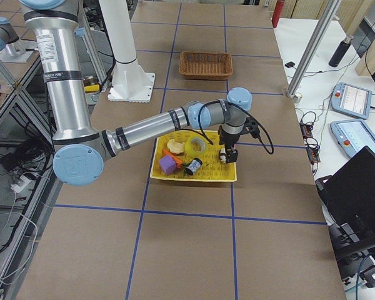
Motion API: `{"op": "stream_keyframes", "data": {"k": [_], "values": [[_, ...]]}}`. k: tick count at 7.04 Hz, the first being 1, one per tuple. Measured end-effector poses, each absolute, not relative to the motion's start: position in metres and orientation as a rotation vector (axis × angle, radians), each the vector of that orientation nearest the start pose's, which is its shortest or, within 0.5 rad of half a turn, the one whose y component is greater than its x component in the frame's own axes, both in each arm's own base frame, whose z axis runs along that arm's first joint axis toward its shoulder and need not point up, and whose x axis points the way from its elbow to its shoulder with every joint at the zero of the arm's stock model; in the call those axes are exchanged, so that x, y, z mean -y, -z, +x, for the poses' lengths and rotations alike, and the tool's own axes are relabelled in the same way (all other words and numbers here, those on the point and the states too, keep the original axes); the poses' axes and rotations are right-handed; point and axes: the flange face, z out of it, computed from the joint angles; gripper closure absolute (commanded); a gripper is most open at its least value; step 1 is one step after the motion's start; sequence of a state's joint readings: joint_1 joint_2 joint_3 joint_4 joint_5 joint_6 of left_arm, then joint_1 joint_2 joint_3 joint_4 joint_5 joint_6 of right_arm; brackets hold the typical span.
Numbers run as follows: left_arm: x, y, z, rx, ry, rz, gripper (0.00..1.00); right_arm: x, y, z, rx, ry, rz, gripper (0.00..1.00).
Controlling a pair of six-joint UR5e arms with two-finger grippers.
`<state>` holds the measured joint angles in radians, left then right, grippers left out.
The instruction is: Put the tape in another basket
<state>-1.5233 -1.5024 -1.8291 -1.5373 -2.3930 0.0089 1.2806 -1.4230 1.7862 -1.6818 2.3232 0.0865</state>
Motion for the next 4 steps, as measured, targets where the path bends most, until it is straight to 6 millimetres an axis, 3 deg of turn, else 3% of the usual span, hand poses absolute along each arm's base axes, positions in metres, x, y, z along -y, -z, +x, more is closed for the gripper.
{"op": "stream_keyframes", "data": {"k": [4], "values": [[0.467, -0.564, -0.038, -0.827, -0.114, 0.129, 0.02, 0.529, -0.492, -0.136, 0.863, 0.381, 0.078, 0.00]]}}
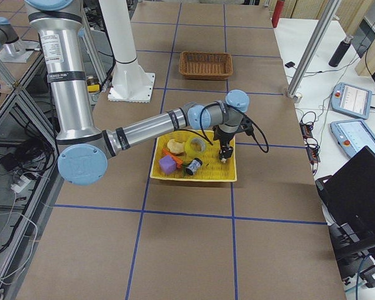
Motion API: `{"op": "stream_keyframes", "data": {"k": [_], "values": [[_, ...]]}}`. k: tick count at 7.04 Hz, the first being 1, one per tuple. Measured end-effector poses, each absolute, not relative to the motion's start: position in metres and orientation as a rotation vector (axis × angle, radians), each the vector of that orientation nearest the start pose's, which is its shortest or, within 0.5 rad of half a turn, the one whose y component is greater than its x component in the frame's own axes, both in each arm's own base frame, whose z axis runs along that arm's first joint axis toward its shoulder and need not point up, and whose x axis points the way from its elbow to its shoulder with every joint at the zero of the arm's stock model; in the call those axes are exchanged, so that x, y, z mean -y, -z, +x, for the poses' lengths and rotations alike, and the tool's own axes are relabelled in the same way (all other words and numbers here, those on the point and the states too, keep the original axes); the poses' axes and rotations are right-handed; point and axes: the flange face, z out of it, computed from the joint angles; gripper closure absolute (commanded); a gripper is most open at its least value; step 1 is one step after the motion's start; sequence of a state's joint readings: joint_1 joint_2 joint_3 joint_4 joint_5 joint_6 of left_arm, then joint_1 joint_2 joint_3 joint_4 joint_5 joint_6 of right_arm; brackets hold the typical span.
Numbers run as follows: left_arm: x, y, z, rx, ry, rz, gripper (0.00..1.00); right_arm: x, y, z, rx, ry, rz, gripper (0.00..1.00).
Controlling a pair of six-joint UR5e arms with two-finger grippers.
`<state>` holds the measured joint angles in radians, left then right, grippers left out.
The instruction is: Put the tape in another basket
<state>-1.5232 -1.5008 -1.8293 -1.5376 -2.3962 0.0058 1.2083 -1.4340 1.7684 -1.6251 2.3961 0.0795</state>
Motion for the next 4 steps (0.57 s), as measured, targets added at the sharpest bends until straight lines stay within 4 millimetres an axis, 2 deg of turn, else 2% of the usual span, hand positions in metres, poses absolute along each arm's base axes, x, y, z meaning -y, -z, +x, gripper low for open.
{"op": "stream_keyframes", "data": {"k": [2, 4], "values": [[0.467, -0.564, -0.038, -0.828, -0.114, 0.129, 0.02, 0.522, -0.506, -0.167, 0.916, 0.474, 0.121, 0.01], [0.467, -0.564, -0.038, -0.829, -0.114, 0.129, 0.02, 0.521, -0.532, -0.197, 0.943, 0.560, 0.188, 0.01]]}}
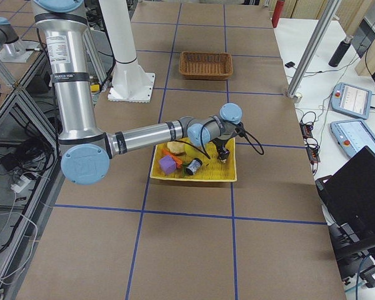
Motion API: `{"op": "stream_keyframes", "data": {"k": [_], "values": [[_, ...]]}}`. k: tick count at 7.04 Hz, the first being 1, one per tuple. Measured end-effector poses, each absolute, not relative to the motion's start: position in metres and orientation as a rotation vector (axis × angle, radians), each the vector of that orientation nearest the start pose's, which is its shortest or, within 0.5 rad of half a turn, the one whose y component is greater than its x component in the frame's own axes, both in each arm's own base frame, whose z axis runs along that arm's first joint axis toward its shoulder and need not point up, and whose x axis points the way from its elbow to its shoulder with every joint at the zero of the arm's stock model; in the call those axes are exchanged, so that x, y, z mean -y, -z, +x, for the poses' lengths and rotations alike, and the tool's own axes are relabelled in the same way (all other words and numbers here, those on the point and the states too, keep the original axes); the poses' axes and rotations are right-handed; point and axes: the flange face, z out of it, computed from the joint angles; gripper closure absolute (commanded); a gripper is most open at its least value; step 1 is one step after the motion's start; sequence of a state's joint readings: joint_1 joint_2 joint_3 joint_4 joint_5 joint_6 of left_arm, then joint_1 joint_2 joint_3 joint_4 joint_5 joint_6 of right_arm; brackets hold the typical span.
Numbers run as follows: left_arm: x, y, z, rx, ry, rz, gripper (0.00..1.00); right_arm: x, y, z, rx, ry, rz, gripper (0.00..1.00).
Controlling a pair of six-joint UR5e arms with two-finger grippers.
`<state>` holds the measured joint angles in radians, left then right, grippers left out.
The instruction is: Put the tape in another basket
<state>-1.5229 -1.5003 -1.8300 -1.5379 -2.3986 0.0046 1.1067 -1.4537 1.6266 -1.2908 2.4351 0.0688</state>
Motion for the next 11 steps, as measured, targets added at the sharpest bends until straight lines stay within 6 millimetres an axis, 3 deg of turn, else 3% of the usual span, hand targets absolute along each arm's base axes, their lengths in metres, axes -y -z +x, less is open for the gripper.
{"op": "stream_keyframes", "data": {"k": [3, 4, 5, 6, 9, 11], "values": [[0.466, -0.564, -0.037, -0.831, -0.115, 0.129, 0.02, 0.515, -0.545, -0.221, 0.967, 0.604, 0.193, 0.07], [0.466, -0.563, -0.037, -0.831, -0.116, 0.130, 0.02, 0.512, -0.546, -0.225, 0.972, 0.611, 0.187, 0.15], [0.466, -0.563, -0.037, -0.831, -0.116, 0.130, 0.02, 0.509, -0.548, -0.231, 0.976, 0.620, 0.177, 0.36], [0.466, -0.563, -0.037, -0.832, -0.116, 0.130, 0.02, 0.506, -0.549, -0.238, 0.982, 0.631, 0.165, 0.44], [0.466, -0.564, -0.037, -0.832, -0.114, 0.128, 0.02, 0.499, -0.556, -0.246, 0.993, 0.643, 0.135, 0.43], [0.466, -0.564, -0.037, -0.832, -0.114, 0.127, 0.02, 0.496, -0.561, -0.246, 0.991, 0.641, 0.120, 0.53]]}}
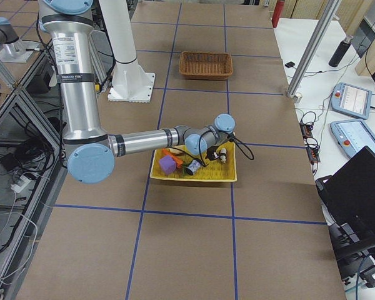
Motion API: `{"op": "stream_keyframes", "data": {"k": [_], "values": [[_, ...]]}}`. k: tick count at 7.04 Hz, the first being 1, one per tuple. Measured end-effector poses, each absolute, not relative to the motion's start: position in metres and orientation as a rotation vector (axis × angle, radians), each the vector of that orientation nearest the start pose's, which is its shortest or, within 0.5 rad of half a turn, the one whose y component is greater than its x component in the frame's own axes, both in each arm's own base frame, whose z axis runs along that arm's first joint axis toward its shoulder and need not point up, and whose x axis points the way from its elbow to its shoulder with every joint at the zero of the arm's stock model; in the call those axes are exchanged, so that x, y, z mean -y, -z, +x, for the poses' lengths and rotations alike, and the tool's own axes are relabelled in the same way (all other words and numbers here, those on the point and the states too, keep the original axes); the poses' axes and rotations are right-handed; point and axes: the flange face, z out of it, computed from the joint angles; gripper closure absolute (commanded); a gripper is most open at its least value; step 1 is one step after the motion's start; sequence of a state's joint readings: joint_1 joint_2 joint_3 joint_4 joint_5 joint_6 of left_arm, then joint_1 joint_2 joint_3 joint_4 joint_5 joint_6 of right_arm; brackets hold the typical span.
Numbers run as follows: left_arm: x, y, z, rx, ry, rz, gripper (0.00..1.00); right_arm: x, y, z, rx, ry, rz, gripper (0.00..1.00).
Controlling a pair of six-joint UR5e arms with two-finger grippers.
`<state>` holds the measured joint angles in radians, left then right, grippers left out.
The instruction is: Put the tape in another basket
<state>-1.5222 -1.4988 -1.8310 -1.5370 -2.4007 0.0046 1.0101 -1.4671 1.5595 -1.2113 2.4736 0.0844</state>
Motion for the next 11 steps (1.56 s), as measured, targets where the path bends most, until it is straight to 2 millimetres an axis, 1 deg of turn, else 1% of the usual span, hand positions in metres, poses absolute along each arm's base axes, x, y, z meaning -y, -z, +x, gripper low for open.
{"op": "stream_keyframes", "data": {"k": [1, 2, 3, 4, 6, 7, 8, 9, 10, 11], "values": [[0.466, -0.564, -0.037, -0.831, -0.114, 0.128, 0.02, 0.495, -0.564, -0.246, 0.991, 0.639, 0.114, 0.66], [0.466, -0.563, -0.038, -0.831, -0.114, 0.129, 0.02, 0.492, -0.568, -0.246, 0.990, 0.638, 0.105, 0.94], [0.466, -0.563, -0.038, -0.831, -0.114, 0.129, 0.02, 0.490, -0.571, -0.246, 0.996, 0.638, 0.094, 1.00], [0.466, -0.563, -0.038, -0.831, -0.114, 0.129, 0.02, 0.487, -0.571, -0.247, 1.021, 0.640, 0.078, 1.00], [0.466, -0.564, -0.038, -0.831, -0.113, 0.128, 0.02, 0.484, -0.564, -0.248, 1.088, 0.646, 0.054, 1.00], [0.466, -0.562, -0.038, -0.834, -0.115, 0.132, 0.02, 0.487, -0.558, -0.242, 1.131, 0.638, 0.048, 1.00], [0.465, -0.554, -0.036, -0.857, -0.122, 0.143, 0.02, 0.495, -0.548, -0.229, 1.182, 0.611, 0.045, 1.00], [0.465, -0.542, -0.034, -0.892, -0.134, 0.160, 0.02, 0.506, -0.532, -0.220, 1.226, 0.567, 0.036, 1.00], [0.469, -0.525, -0.031, -0.923, -0.152, 0.188, 0.02, 0.523, -0.505, -0.220, 1.260, 0.507, 0.017, 1.00], [0.475, -0.505, -0.028, -0.973, -0.157, 0.211, 0.02, 0.540, -0.470, -0.224, 1.293, 0.445, -0.013, 1.00]]}}
